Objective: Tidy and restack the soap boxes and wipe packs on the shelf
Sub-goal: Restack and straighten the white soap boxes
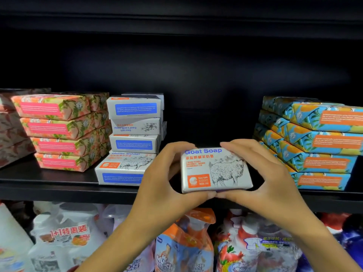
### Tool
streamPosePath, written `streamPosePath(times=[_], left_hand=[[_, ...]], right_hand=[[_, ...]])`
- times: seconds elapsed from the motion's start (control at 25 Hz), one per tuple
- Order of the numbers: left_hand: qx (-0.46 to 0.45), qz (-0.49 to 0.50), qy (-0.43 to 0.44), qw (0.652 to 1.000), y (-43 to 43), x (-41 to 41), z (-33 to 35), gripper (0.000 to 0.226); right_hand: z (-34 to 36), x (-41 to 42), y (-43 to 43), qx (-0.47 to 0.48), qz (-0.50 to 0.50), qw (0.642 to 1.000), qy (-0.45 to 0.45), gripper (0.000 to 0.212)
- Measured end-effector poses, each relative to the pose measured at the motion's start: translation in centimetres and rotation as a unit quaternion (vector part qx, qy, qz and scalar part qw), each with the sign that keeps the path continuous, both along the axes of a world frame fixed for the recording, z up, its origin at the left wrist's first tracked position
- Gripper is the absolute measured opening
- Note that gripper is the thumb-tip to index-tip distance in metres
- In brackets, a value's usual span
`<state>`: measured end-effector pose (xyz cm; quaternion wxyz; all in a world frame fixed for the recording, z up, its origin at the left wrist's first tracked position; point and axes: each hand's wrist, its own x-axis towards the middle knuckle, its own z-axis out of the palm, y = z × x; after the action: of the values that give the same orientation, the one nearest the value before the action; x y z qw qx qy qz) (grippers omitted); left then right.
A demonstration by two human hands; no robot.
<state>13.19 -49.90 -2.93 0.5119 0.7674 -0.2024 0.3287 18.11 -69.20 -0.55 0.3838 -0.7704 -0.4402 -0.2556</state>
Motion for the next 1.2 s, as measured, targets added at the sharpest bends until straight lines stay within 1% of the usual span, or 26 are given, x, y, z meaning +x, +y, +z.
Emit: streamPosePath(times=[0.08,0.12,0.2,0.24,0.32,0.36,0.44,0.56,0.64,0.72,0.76,0.92,1.04,1.2], left_hand=[[0.086,0.108,-0.052,0.989,0.1,0.0,-0.9,0.06],[0.11,0.137,-0.06,0.983,0.2,-0.1,-1.3,0.055],[0.148,0.16,-0.058,0.974,0.7,-0.2,-1.9,0.037],[0.183,0.172,-0.067,0.966,1.0,-0.2,-2.2,0.029],[0.252,0.187,-0.09,0.945,1.4,0.0,-2.6,0.026],[0.269,0.185,-0.092,0.941,1.5,0.0,-2.7,0.027],[0.271,0.18,-0.087,0.942,1.6,0.0,-2.6,0.028],[0.264,0.173,-0.072,0.946,1.8,0.0,-2.3,0.028],[0.267,0.171,-0.067,0.946,1.9,0.0,-2.2,0.028],[0.274,0.17,-0.067,0.944,1.9,0.0,-2.3,0.028],[0.277,0.17,-0.067,0.943,1.9,0.0,-2.4,0.028],[0.277,0.171,-0.069,0.943,2.0,0.2,-2.5,0.027],[0.275,0.173,-0.077,0.942,2.0,0.2,-2.6,0.027],[0.28,0.173,-0.081,0.941,2.0,0.2,-2.7,0.026]], right_hand=[[0.0,0.3,-0.1,0.016,-0.039,0.999,-0.001,0.073],[0.0,0.6,-0.2,0.026,-0.063,0.998,0.005,0.071],[0.3,1.7,0.0,0.028,-0.116,0.993,0.022,0.072],[0.4,2.3,0.3,0.016,-0.137,0.99,0.031,0.072],[0.6,3.4,1.2,-0.022,-0.158,0.986,0.051,0.071],[0.6,3.8,1.7,-0.041,-0.16,0.984,0.058,0.07],[0.5,4.4,2.7,-0.07,-0.154,0.983,0.072,0.063],[0.4,4.9,3.8,-0.079,-0.125,0.985,0.091,0.051],[0.4,5.0,4.3,-0.088,-0.112,0.985,0.101,0.051],[0.2,5.0,4.1,-0.087,-0.119,0.986,0.082,0.055],[0.0,4.9,3.9,-0.083,-0.13,0.986,0.058,0.053],[-0.4,4.1,3.8,-0.106,-0.165,0.98,-0.018,0.031],[-0.1,4.2,5.1,-0.133,-0.182,0.974,-0.034,0.029],[0.6,5.0,6.7,-0.177,-0.194,0.964,-0.026,0.025]])
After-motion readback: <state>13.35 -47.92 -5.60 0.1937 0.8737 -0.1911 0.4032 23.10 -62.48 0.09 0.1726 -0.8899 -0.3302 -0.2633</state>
